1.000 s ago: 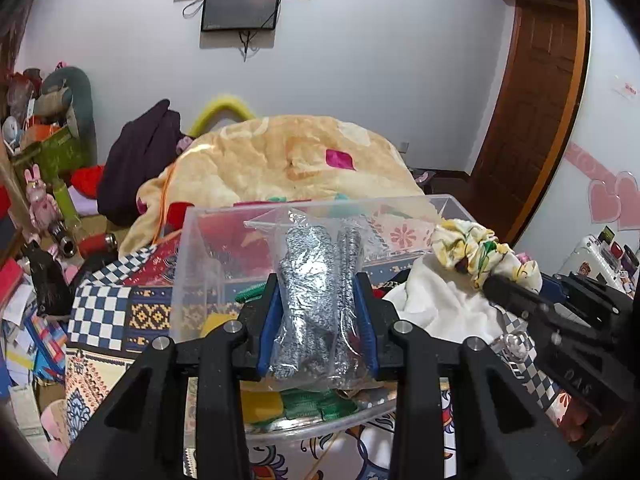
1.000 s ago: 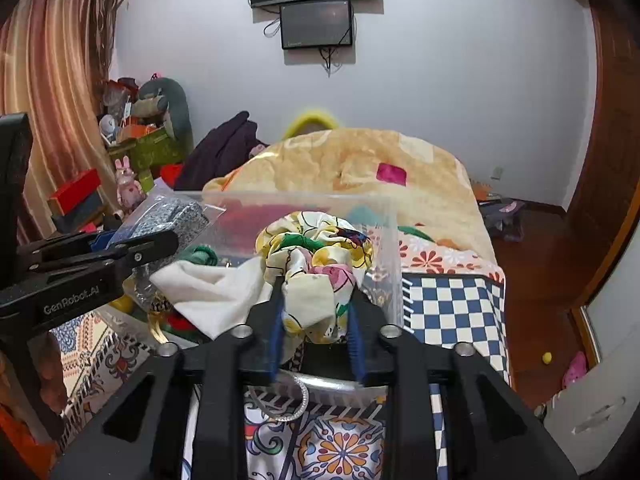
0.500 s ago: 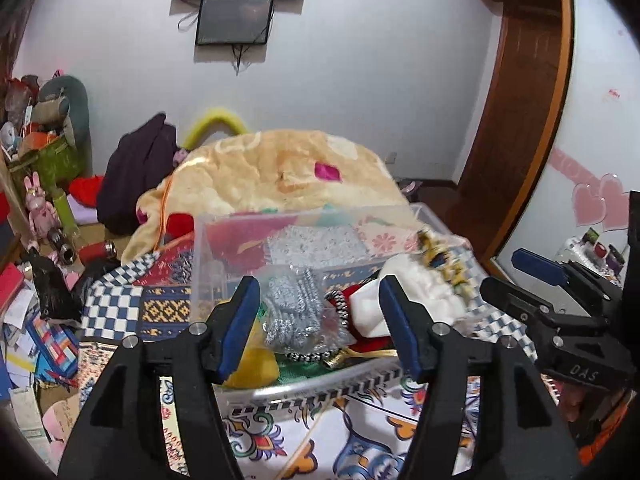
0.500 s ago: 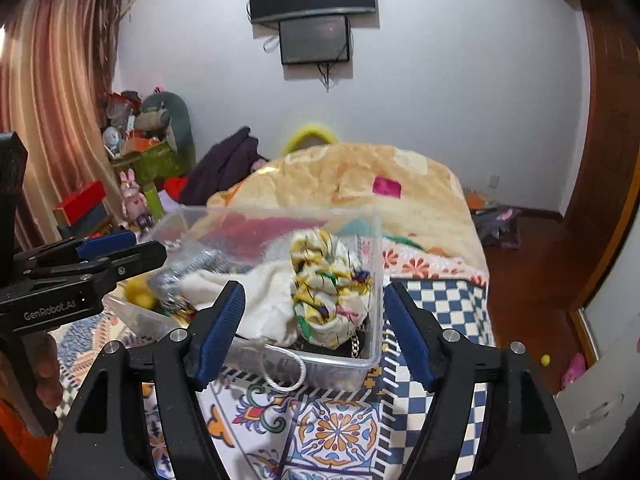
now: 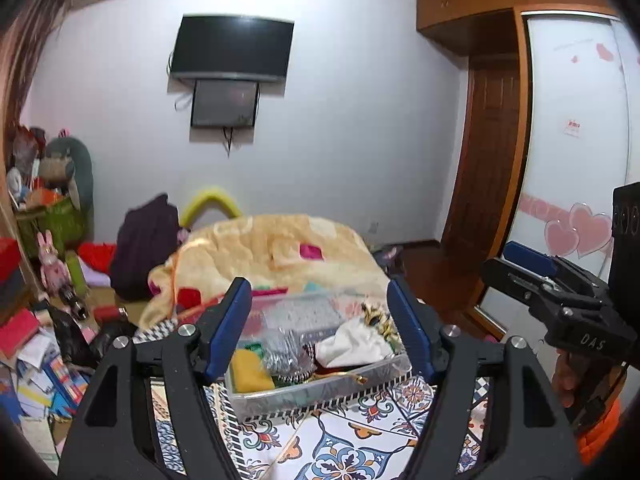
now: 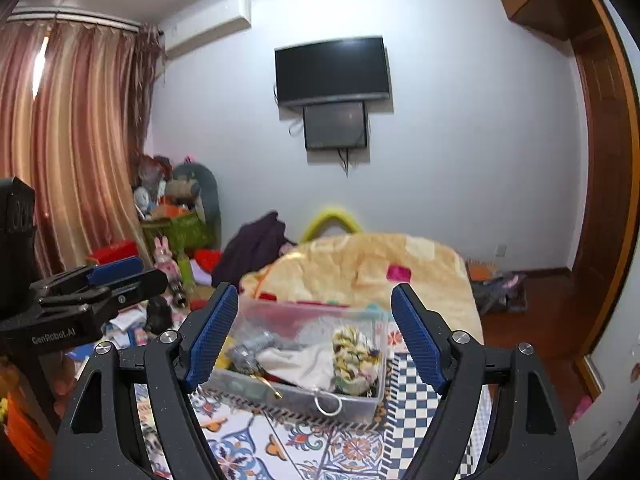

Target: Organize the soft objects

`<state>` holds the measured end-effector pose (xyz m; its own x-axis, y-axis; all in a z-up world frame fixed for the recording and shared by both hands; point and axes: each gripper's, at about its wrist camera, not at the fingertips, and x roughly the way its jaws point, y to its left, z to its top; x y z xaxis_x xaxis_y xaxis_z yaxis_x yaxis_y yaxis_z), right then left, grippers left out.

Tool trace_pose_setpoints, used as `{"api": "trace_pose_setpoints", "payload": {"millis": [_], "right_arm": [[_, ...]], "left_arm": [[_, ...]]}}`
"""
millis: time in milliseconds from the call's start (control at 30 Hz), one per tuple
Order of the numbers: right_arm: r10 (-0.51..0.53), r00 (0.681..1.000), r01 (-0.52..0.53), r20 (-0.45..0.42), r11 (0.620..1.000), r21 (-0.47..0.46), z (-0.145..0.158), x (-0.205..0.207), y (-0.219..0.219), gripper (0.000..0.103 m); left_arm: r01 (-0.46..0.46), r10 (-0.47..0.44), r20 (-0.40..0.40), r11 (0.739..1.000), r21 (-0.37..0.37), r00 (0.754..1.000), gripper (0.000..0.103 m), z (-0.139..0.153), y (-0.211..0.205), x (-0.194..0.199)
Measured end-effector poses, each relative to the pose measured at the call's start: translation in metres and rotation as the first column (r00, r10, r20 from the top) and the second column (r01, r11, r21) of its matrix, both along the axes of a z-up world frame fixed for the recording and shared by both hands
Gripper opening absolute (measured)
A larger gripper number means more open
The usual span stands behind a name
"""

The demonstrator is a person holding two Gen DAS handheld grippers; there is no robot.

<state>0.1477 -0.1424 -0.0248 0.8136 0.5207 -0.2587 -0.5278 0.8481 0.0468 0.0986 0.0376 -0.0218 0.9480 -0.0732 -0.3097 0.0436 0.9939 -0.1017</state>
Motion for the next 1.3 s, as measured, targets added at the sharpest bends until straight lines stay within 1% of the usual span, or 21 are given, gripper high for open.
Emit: {"api": "trace_pose_setpoints", "payload": {"millis": [67,133,167,300,367,433,500,567,633,800,1000,1300], "right_arm": [[0.005,1.000,-0.005,0.019,1.000,0.013,0.006,-0.007,-0.001,0.078],[0.007,0.999,-0.008,0.036,1.000,0.028,0.011,-0.014,-0.003,0.082],[0.007,0.999,-0.008,0.039,0.999,0.031,0.012,-0.017,-0.002,0.083],[0.013,0.999,-0.014,0.053,0.999,0.030,0.015,-0.025,0.001,0.085],[0.009,0.998,-0.011,0.062,1.000,0.029,0.015,-0.027,0.001,0.088],[0.007,0.997,-0.009,0.072,0.999,0.031,0.015,-0.031,0.002,0.095],[0.004,0.997,-0.007,0.079,0.999,0.033,0.014,-0.034,0.002,0.101],[0.002,0.997,-0.005,0.083,0.999,0.034,0.013,-0.037,0.001,0.102],[0.005,0.997,-0.008,0.082,0.999,0.033,0.012,-0.039,0.001,0.103],[0.002,0.997,-0.005,0.072,0.999,0.037,0.009,-0.040,0.000,0.103],[0.004,0.998,-0.007,0.059,0.999,0.038,0.007,-0.041,-0.003,0.103],[0.004,0.998,-0.006,0.058,0.999,0.033,0.007,-0.044,-0.001,0.103]], "left_arm": [[-0.006,0.005,0.031,1.000,0.014,1.000,0.075,0.008,-0.003,-0.011],[-0.009,0.008,0.058,1.000,0.023,0.998,0.076,0.015,-0.007,-0.022],[-0.011,0.009,0.068,1.000,0.028,0.998,0.076,0.018,-0.007,-0.026],[-0.016,0.013,0.100,1.000,0.024,0.995,0.086,0.027,-0.008,-0.042],[-0.016,0.013,0.110,1.000,0.022,0.994,0.088,0.029,-0.008,-0.047],[-0.024,0.021,0.117,0.999,0.025,0.993,0.095,0.030,-0.009,-0.052],[-0.031,0.028,0.122,0.999,0.025,0.992,0.099,0.030,-0.010,-0.056],[-0.027,0.024,0.123,0.999,0.025,0.992,0.099,0.029,-0.011,-0.058],[-0.018,0.015,0.118,1.000,0.024,0.993,0.101,0.029,-0.012,-0.059],[-0.018,0.015,0.103,0.999,0.030,0.995,0.102,0.026,-0.016,-0.058],[-0.016,0.010,0.104,0.999,0.051,0.994,0.102,0.024,-0.019,-0.058],[-0.009,0.004,0.107,0.999,0.040,0.994,0.102,0.024,-0.018,-0.060]]}}
